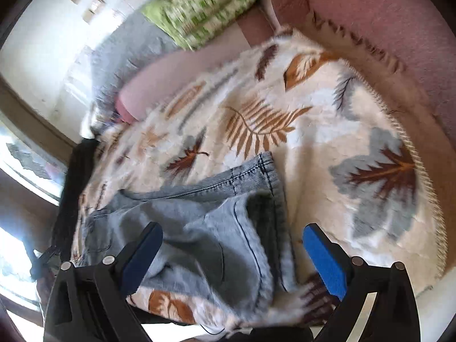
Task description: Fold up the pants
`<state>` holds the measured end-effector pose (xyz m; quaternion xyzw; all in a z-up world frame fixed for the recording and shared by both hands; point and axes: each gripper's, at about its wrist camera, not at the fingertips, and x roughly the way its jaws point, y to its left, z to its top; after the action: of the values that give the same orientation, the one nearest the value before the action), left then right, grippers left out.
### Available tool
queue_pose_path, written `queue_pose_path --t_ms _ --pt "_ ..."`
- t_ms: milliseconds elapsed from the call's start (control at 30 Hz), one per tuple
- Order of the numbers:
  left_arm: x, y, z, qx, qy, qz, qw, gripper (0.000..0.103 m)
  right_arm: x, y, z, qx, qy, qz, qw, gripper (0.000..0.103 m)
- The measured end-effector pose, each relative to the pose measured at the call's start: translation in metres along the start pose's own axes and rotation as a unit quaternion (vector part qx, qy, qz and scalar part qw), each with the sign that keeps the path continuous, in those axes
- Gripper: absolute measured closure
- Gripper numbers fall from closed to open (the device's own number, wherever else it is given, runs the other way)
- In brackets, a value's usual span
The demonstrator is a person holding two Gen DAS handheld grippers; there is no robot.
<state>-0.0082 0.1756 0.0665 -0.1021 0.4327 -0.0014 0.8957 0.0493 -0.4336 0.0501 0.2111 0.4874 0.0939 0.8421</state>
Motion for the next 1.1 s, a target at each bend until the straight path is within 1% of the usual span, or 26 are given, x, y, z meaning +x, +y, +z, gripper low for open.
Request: queue_pose_path --t_ms 67,133,167,200,233,267,333,400,433,467,500,533,567,600,633,667,700,767,833,867,900,933,967,1000,1067,1100 --pt "0.026 -0.022 -0.003 0.016 0.022 -0.006 0.9996 0.057 0.023 -0.004 0.011 0.027 0.023 0.007 0.999 0.007" --pt "0.049 -0.035 -0.010 0.026 0.044 0.005 0.9987 0.057 0.054 -0.007 0.019 0.053 0.075 0.011 0.996 0.032" --pt "0.064 -0.038 -0.016 0.029 0.063 0.015 0.9975 0.057 0.065 -0.006 0.022 0.060 0.096 0.015 0.993 0.069" --pt "0.070 -0.039 -0.022 0.030 0.076 0.019 0.9965 0.057 0.072 -0.003 0.023 0.055 0.109 0.009 0.993 0.085" --pt "0.078 -0.038 -0.028 0.029 0.087 0.023 0.9955 0.057 0.070 0.005 0.025 0.030 0.099 -0.008 0.995 0.087" --pt "0.079 -0.033 -0.033 0.028 0.089 0.024 0.9954 0.057 0.062 0.018 0.030 -0.002 0.074 -0.028 0.997 0.088" --pt "0.078 -0.027 -0.038 0.020 0.079 0.015 0.9965 0.055 0.038 0.039 0.039 -0.049 0.010 -0.067 0.996 0.090" --pt "0.076 -0.024 -0.038 0.021 0.079 0.014 0.9966 0.053 0.021 0.056 0.045 -0.102 -0.053 -0.105 0.988 0.090" --pt "0.077 -0.025 -0.038 0.025 0.079 0.018 0.9964 0.052 0.026 0.056 0.045 -0.111 -0.061 -0.121 0.985 0.089" --pt "0.078 -0.027 -0.039 0.030 0.078 0.022 0.9963 0.051 0.042 0.046 0.045 -0.106 -0.033 -0.135 0.985 0.088" --pt "0.080 -0.029 -0.040 0.037 0.075 0.028 0.9961 0.050 0.062 0.032 0.043 -0.091 0.012 -0.144 0.985 0.087" --pt "0.081 -0.031 -0.041 0.044 0.072 0.035 0.9958 0.048 0.075 0.019 0.039 -0.073 0.040 -0.155 0.984 0.084" --pt "0.081 -0.033 -0.041 0.049 0.070 0.042 0.9955 0.047 0.084 0.005 0.031 -0.055 0.056 -0.185 0.980 0.074" --pt "0.082 -0.033 -0.041 0.051 0.068 0.049 0.9952 0.042 0.079 -0.002 0.025 -0.049 0.043 -0.187 0.980 0.065" --pt "0.082 -0.033 -0.041 0.051 0.067 0.057 0.9949 0.036 0.072 -0.005 0.022 -0.042 0.030 -0.179 0.982 0.062" --pt "0.082 -0.031 -0.041 0.048 0.066 0.061 0.9948 0.034 0.060 -0.006 0.017 -0.033 0.013 -0.173 0.984 0.056" --pt "0.083 -0.027 -0.041 0.043 0.068 0.059 0.9951 0.032 0.041 -0.003 0.011 -0.032 -0.015 -0.173 0.984 0.053" --pt "0.085 -0.021 -0.039 0.029 0.074 0.049 0.9957 0.031 0.017 0.009 0.003 -0.045 -0.040 -0.159 0.985 0.050" --pt "0.086 -0.020 -0.039 0.021 0.075 0.048 0.9958 0.030 -0.005 0.022 -0.006 -0.053 -0.053 -0.110 0.991 0.039" --pt "0.087 -0.021 -0.039 0.022 0.075 0.050 0.9957 0.030 -0.008 0.023 -0.010 -0.048 -0.041 -0.079 0.995 0.031" --pt "0.087 -0.022 -0.039 0.023 0.075 0.053 0.9955 0.030 -0.005 0.020 -0.015 -0.032 -0.020 -0.052 0.998 0.031" --pt "0.086 -0.023 -0.038 0.024 0.076 0.055 0.9953 0.030 -0.001 0.013 -0.019 -0.003 -0.004 -0.037 0.999 0.031" --pt "0.083 -0.023 -0.037 0.024 0.076 0.055 0.9953 0.030 0.001 0.004 -0.024 0.032 0.009 -0.019 0.999 0.031" --pt "0.075 -0.022 -0.035 0.016 0.070 0.053 0.9960 0.030 0.002 -0.007 -0.032 0.074 0.018 0.014 0.997 0.031" --pt "0.053 -0.015 -0.033 -0.014 0.047 0.037 0.9981 0.030 0.000 -0.015 -0.040 0.108 0.020 0.045 0.993 0.031" --pt "0.039 -0.009 -0.032 -0.040 0.034 0.022 0.9984 0.030 -0.001 -0.015 -0.046 0.111 0.022 0.056 0.992 0.031"
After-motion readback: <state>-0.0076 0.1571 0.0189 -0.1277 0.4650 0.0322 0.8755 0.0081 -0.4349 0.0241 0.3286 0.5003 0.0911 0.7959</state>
